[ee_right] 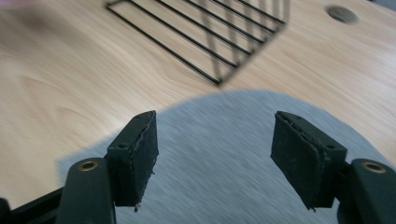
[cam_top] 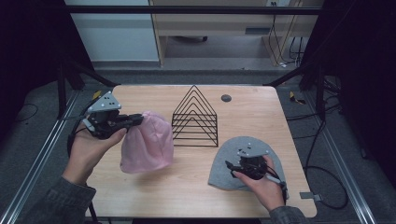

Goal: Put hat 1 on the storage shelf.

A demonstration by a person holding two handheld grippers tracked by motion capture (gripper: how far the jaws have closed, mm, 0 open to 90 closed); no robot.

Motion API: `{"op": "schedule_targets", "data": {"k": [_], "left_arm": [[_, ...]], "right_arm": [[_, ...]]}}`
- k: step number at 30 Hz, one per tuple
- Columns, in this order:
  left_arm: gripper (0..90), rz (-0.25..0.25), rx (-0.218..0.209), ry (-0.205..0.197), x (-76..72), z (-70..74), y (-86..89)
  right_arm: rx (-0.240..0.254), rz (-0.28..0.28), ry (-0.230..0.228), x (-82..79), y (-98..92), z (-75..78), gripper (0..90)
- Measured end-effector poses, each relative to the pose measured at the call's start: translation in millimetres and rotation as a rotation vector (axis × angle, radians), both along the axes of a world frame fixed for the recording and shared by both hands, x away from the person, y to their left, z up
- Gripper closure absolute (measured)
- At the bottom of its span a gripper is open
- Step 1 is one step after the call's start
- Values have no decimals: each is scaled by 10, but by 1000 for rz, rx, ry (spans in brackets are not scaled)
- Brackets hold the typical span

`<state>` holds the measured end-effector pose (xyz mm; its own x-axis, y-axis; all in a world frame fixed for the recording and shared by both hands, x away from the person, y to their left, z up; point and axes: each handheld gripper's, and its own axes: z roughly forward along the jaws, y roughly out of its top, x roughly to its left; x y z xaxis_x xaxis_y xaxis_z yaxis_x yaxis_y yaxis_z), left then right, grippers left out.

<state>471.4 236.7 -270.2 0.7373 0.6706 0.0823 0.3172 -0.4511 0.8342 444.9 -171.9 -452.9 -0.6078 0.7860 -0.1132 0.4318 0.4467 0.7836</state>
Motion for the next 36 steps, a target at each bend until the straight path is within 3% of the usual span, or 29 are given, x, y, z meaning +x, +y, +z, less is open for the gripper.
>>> {"op": "schedule_targets", "data": {"k": [8, 11, 16, 24, 25, 29, 36], "left_arm": [[854, -20, -19, -20, 65, 129, -113], [854, -27, -15, -30, 67, 173, -170], [853, -28, -39, -34, 64, 209, -200], [853, -39, -72, -26, 61, 217, -234], [853, -39, -72, -27, 57, 219, -234], [853, -28, -71, -33, 50, 225, -191], [852, 10, -71, -39, 114, 230, -29]], "right_arm": [[9, 193, 16, -73, 652, 170, 394], [18, 235, 22, -33, 848, 230, 444], [28, 278, 26, 66, 1120, 351, 455], [78, 279, 73, 252, 1368, 408, 457], [78, 284, 74, 273, 1395, 403, 477], [86, 323, 82, 328, 1475, 389, 780], [97, 381, 88, 287, 1355, 587, 836]]}}
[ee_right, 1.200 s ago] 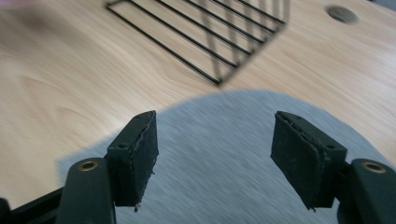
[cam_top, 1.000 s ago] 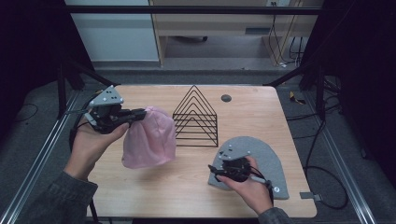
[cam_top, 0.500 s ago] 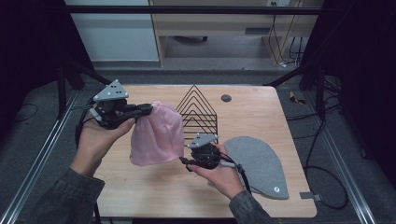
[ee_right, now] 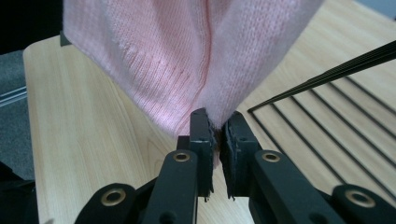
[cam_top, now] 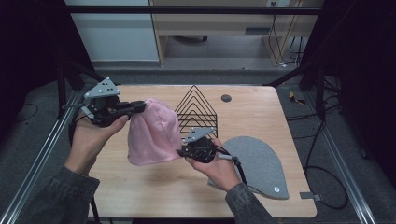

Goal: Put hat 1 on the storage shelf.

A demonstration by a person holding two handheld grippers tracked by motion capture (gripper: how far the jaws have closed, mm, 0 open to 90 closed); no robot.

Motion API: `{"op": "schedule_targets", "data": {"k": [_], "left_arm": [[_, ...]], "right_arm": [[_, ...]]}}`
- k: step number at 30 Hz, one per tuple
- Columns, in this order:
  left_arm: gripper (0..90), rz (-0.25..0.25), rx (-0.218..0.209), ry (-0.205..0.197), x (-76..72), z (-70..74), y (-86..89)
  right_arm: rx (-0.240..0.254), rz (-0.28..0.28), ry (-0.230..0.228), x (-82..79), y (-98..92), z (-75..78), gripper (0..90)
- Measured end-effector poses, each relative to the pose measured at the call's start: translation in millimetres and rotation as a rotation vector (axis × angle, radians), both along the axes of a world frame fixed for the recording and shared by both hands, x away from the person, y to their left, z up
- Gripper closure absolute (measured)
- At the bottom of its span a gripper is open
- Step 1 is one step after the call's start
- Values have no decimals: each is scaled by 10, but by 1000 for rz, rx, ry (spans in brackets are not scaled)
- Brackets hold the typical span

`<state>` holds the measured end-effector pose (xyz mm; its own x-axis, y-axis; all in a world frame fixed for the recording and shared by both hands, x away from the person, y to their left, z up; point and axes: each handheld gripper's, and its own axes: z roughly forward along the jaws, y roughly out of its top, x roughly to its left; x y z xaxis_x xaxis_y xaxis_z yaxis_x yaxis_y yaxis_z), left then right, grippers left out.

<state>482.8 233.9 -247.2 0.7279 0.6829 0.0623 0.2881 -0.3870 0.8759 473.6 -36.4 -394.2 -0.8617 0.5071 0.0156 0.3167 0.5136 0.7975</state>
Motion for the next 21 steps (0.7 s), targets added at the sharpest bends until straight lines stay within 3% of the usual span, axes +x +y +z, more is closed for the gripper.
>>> {"op": "schedule_targets", "data": {"k": [10, 21], "left_arm": [[850, -5, -40, -33, 65, 23, 40], [849, 28, -82, -82, 244, 225, 71]], "right_arm": [[7, -5, -29, 103, -234, 257, 844], [9, -23, -67, 359, -354, 696, 845]]}}
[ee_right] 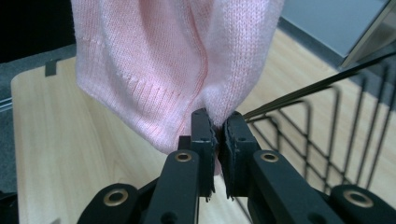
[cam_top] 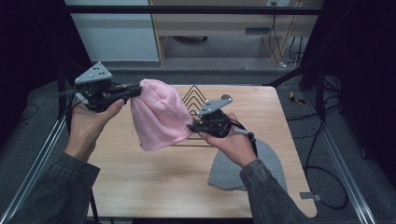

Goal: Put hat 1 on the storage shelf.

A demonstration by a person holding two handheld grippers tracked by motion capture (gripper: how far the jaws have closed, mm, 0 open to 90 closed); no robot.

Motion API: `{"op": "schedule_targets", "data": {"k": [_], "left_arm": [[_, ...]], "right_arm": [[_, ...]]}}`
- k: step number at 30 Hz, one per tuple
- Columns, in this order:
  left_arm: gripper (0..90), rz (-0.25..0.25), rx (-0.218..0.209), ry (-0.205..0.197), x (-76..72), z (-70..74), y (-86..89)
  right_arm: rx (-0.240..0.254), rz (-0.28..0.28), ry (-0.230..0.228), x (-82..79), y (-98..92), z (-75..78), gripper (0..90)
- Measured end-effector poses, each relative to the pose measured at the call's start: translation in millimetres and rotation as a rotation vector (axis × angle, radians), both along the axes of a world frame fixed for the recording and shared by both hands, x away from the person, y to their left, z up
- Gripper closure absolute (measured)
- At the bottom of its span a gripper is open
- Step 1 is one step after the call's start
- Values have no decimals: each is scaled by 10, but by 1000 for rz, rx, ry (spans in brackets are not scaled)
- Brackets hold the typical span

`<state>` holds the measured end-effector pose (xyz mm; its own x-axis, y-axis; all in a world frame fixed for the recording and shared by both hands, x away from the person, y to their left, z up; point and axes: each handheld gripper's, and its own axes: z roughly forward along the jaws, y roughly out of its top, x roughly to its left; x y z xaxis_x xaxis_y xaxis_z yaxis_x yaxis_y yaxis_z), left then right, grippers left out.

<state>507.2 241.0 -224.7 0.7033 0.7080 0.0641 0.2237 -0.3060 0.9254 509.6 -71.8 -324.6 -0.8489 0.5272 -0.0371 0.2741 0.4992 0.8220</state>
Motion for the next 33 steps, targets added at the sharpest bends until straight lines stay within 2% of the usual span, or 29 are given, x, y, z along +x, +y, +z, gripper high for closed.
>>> {"op": "schedule_targets", "data": {"k": [9, 13, 16, 19, 22, 28, 33], "left_arm": [[849, -7, -27, -24, 262, 179, -31], [849, 1, -50, -27, 381, 212, -14], [850, -8, -76, -12, 437, 205, -21], [850, -3, -72, -13, 477, 191, -48], [849, 0, -91, -10, 500, 189, -71], [849, 6, -72, -19, 563, 199, -123], [849, 19, -53, -29, 657, 134, -136]], "right_arm": [[-25, -11, -35, 239, -53, 279, 845], [-24, -13, -39, 336, -62, 319, 845], [-17, -21, -44, 403, -70, 346, 845], [-1, -37, -50, 485, -88, 379, 845], [11, -55, -44, 550, -90, 384, 844], [-10, -64, -47, 612, -64, 350, 844], [-25, -75, -55, 673, -54, 265, 844]]}}
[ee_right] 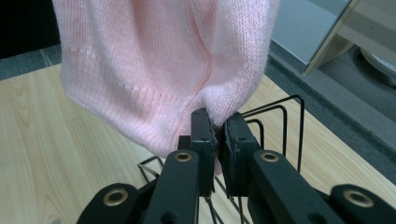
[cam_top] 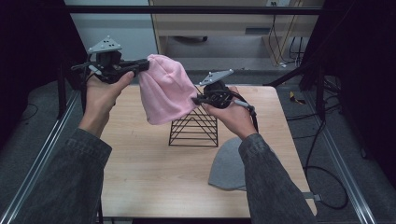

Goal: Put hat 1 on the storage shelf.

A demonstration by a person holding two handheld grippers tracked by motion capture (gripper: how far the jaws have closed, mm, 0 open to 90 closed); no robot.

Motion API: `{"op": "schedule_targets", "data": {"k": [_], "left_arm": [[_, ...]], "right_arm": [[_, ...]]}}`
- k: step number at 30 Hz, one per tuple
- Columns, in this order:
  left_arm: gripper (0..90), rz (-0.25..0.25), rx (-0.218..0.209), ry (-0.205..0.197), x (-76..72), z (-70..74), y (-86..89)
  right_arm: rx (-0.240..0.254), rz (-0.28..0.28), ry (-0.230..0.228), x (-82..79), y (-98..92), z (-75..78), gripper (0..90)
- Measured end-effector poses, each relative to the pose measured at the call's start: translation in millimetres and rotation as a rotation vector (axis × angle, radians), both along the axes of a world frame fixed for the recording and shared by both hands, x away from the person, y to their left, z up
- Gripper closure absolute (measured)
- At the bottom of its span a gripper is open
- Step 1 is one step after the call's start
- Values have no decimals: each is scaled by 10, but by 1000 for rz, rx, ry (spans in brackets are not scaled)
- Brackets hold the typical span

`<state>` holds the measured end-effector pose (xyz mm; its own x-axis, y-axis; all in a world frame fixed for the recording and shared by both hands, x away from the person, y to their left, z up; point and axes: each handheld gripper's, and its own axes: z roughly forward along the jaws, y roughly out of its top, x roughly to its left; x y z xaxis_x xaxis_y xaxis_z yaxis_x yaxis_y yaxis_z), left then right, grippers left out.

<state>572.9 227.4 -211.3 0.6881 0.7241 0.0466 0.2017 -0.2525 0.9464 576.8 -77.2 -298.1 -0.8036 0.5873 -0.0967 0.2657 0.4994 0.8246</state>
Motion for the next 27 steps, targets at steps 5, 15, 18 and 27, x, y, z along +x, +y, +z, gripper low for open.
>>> {"op": "schedule_targets", "data": {"k": [5, 15, 18, 27], "left_arm": [[850, 8, -19, -14, 81, -69, -5], [849, -2, -7, -21, 103, -158, -109], [849, -5, -13, -27, 100, -172, -134], [849, -25, -21, -31, 87, -241, -208]], "right_arm": [[9, -7, -5, 51, -44, -107, 845], [47, -27, -15, 52, -166, -271, 845], [51, -27, -16, 38, -188, -302, 844], [46, -21, -20, 0, -233, -406, 843]]}}
